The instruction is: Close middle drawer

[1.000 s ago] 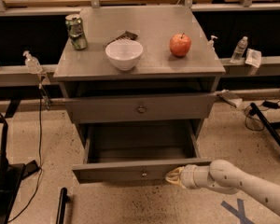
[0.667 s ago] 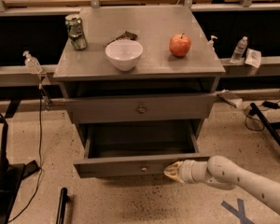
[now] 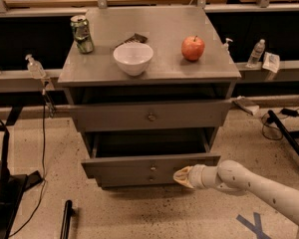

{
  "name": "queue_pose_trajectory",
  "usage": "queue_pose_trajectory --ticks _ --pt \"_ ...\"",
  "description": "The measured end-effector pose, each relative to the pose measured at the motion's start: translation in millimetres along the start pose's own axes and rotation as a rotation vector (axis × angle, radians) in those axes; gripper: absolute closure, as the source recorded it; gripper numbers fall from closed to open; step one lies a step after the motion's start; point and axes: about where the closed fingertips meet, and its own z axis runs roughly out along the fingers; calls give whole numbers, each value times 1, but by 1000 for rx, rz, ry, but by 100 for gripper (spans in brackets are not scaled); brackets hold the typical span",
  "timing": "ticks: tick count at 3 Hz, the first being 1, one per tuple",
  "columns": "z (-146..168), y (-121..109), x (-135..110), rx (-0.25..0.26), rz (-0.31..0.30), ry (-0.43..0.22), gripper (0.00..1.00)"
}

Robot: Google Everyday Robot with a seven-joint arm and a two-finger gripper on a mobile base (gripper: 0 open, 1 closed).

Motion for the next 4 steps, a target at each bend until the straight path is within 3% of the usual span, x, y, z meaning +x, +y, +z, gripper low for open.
queue_pose_trajectory --ticks 1,3,4 --pt "0 0 0 0 0 0 100" --pt "22 -34 -2 82 -19 33 100" --pt "24 -38 -1 95 -16 40 100"
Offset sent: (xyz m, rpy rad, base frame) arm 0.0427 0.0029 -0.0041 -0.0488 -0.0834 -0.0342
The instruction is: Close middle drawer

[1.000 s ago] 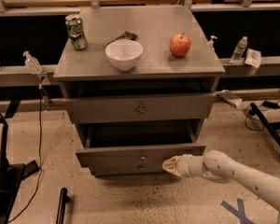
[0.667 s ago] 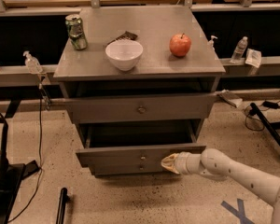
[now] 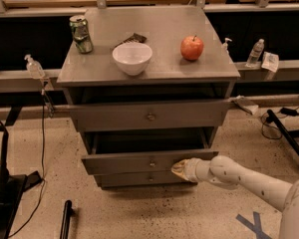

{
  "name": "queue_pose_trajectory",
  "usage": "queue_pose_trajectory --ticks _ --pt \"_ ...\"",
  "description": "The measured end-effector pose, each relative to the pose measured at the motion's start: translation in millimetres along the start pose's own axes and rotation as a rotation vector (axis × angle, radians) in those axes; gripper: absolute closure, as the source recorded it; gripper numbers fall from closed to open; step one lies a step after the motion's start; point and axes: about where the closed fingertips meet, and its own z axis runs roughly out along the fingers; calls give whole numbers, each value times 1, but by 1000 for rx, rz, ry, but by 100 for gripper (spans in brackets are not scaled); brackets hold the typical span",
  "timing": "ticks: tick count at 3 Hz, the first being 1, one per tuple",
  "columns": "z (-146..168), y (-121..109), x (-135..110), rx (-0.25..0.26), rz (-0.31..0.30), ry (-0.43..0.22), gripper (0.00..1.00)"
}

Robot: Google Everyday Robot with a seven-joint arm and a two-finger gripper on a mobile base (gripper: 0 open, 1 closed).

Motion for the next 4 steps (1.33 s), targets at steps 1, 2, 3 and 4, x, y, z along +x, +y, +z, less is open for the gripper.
queue_pose_trajectory --ticks 1,2,3,4 --pt "9 -18 1 41 19 17 100" --pt "11 -22 1 49 24 19 100" --pt "16 -32 0 68 37 24 100" --pt "25 -47 -2 88 55 29 100"
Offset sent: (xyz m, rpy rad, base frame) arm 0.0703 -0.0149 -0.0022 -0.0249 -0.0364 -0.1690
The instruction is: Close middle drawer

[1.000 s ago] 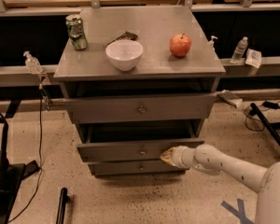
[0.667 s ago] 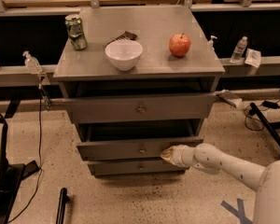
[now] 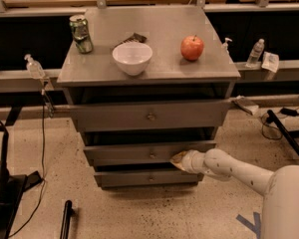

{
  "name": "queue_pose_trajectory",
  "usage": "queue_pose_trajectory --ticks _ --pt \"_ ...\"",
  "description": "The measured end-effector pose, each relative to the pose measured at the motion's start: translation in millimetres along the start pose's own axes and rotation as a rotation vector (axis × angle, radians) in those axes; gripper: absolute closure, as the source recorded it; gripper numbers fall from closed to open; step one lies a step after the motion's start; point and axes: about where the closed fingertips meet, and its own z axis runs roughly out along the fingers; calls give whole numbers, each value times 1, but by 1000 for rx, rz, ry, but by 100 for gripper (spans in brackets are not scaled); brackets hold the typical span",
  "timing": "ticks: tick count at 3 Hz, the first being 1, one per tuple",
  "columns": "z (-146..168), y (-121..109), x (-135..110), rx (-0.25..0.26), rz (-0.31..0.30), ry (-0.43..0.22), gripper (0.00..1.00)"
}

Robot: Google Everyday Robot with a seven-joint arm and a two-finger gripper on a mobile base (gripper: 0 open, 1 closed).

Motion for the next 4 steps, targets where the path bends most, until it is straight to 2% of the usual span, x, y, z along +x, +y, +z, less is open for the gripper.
queue_pose_trajectory --ticks 3,4 --pt "8 -8 -1 6 18 -4 100" --pt "11 -12 -1 -9 33 -77 100"
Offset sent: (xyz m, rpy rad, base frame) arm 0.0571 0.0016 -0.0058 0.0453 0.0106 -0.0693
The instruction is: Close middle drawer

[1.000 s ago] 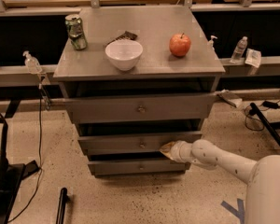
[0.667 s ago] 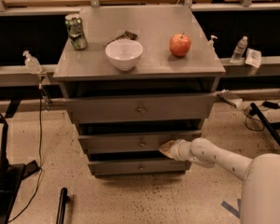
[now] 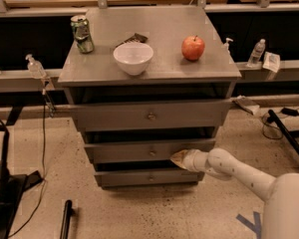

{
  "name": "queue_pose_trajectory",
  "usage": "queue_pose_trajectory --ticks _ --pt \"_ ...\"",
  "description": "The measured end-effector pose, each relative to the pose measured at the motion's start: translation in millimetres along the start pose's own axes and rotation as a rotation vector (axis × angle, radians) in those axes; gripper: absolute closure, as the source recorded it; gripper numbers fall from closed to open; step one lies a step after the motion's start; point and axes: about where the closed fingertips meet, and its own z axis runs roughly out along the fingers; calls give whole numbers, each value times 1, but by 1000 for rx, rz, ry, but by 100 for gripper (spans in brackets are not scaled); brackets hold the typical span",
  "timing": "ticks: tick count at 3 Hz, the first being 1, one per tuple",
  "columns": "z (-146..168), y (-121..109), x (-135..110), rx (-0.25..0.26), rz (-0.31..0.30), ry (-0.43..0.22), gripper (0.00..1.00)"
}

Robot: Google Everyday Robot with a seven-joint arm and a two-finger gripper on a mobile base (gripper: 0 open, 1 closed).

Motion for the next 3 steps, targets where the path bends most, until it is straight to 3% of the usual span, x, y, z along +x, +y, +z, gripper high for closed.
queue_pose_trajectory --ticks 1,2,3 --pt "0 0 0 0 0 0 100" --pt "-18 4 0 -30 6 -62 100" --pt "-59 1 5 -51 27 -199 100"
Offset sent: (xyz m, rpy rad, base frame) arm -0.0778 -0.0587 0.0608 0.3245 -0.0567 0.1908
